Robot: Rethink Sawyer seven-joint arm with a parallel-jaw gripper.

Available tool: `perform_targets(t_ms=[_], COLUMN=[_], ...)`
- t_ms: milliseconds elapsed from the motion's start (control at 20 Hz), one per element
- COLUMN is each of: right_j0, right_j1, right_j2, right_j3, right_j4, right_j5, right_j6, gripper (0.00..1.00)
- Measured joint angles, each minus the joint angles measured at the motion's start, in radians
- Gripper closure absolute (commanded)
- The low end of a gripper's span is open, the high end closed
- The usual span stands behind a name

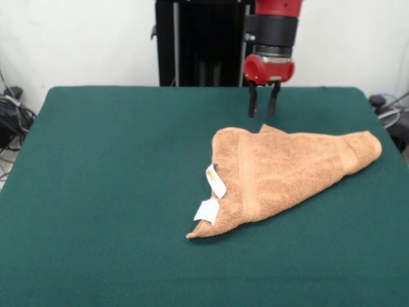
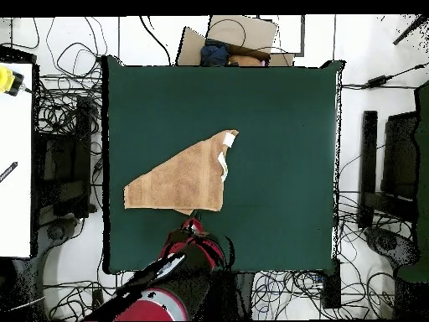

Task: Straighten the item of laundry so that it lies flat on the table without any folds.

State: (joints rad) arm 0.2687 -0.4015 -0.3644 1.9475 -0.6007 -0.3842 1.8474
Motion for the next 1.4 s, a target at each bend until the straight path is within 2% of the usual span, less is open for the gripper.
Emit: perform_targets(t_ms=[350, 650, 1150, 1400], right_j0=[0.057, 0.118, 0.226, 0.25], right_j1=[0.056, 0.066, 0.054, 0.048], right_j2=[-0.075, -0.145, -0.241, -0.27], right_j3=[0.001, 0.009, 0.02, 0.021], right_j4=[0.1, 0.177, 0.253, 0.28], right_j5=[-0.092, -0.158, -0.186, -0.186], right_j6=[0.0, 0.0, 0.0, 0.0], gripper=[0.0, 0.0, 0.0, 0.0])
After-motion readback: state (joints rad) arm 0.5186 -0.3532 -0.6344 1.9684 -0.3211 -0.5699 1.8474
